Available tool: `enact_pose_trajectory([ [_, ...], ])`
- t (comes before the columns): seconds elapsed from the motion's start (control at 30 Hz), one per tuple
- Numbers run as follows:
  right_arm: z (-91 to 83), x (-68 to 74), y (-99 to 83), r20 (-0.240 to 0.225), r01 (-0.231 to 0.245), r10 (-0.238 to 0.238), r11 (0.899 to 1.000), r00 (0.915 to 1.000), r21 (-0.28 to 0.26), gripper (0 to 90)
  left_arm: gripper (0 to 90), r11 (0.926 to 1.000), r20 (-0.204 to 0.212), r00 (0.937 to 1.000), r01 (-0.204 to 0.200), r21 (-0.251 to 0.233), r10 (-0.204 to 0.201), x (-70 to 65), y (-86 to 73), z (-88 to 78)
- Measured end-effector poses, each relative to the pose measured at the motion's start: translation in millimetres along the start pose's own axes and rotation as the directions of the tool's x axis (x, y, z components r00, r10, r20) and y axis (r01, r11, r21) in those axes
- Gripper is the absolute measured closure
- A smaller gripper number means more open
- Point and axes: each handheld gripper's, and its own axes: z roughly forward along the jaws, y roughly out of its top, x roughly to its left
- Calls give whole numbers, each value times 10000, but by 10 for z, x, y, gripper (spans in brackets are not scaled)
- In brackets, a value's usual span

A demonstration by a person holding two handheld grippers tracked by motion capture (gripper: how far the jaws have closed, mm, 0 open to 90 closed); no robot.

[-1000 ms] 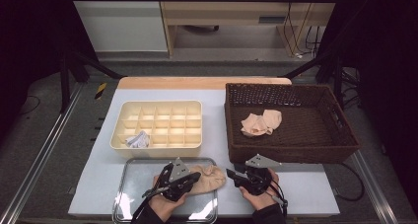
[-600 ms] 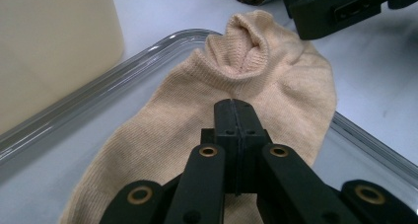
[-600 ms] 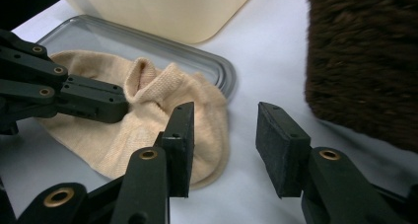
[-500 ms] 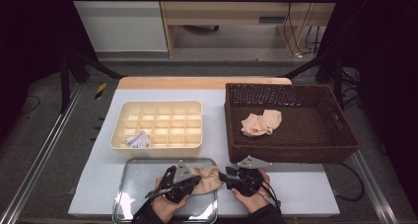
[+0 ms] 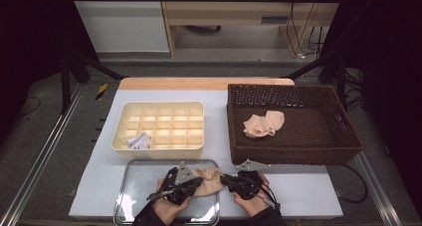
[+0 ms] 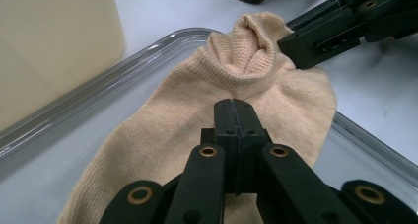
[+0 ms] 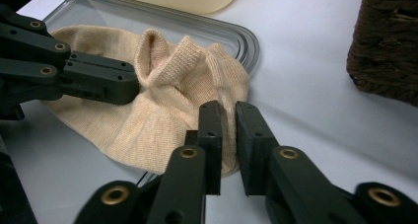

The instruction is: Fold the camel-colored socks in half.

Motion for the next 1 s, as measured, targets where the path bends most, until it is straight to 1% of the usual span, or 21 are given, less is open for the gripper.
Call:
enact_pose_trajectory([
  [0.1, -9, -5, 37, -83, -123, 125, 9997, 9999, 226, 843, 892, 10000, 29, 10000, 42, 10, -42, 6, 1, -1],
  [0.17, -24, -4, 62, -147, -111, 115, 9995, 9998, 312, 846, 892, 10000, 37, 10000, 77, 19, -77, 8, 3, -2],
  [0.3, -70, 7, 96, -188, 79, -76, 9999, 9998, 128, 848, 892, 9999, 52, 9999, 152, 25, -152, 11, 6, 0],
  [0.33, -103, 23, 123, -255, 198, -198, 9998, 9995, -24, 849, 892, 9998, 47, 9998, 178, 57, -179, 11, 10, -1],
  [0.43, -134, 48, 148, -365, 332, -337, 9994, 9988, -134, 850, 892, 9998, 57, 9998, 192, 87, -192, 11, 14, -1],
  [0.5, -189, 89, 187, -671, 400, -423, 9986, 9968, -360, 851, 892, 9997, 37, 9997, 235, 111, -236, 10, 20, 2],
  [0.53, -230, 126, 221, -1021, 419, -473, 9977, 9936, -542, 851, 892, 9997, 33, 9997, 230, 109, -231, 9, 21, 4],
  [0.57, -240, 141, 231, -1143, 422, -485, 9975, 9923, -562, 851, 892, 9997, 35, 9997, 228, 119, -229, 11, 24, 6],
  [0.6, -240, 141, 231, -1143, 422, -485, 9975, 9923, -562, 851, 892, 9997, 35, 9997, 228, 119, -229, 11, 24, 6],
  [0.63, -244, 155, 239, -1289, 437, -513, 9972, 9903, -611, 851, 892, 9996, 33, 9997, 241, 120, -242, 11, 26, 8],
  [0.67, -239, 193, 250, -1478, 557, -647, 9964, 9869, -642, 852, 892, 9996, 29, 9997, 251, 122, -251, 11, 26, 8],
  [0.7, -237, 204, 252, -1558, 568, -665, 9962, 9856, -662, 852, 892, 9996, 28, 9997, 255, 124, -255, 11, 27, 7],
  [0.87, -234, 223, 264, -1689, 528, -640, 9961, 9835, -702, 852, 887, 9996, 40, 9997, 241, 136, -242, 14, 35, -11],
  [0.9, -235, 220, 265, -1684, 499, -612, 9963, 9838, -702, 852, 883, 9993, 79, 9994, 333, 153, -334, 21, 40, -33],
  [0.93, -237, 215, 266, -1631, 509, -619, 9962, 9847, -708, 852, 879, 9989, 118, 9989, 454, 67, -455, 40, 45, -87],
  [0.97, -238, 212, 267, -1602, 528, -638, 9960, 9850, -720, 852, 879, 9988, 107, 9987, 493, -4, -493, 53, 44, -133],
  [1.0, -238, 210, 269, -1588, 515, -624, 9961, 9853, -715, 852, 879, 9988, 107, 9987, 493, -4, -493, 53, 44, -133],
])
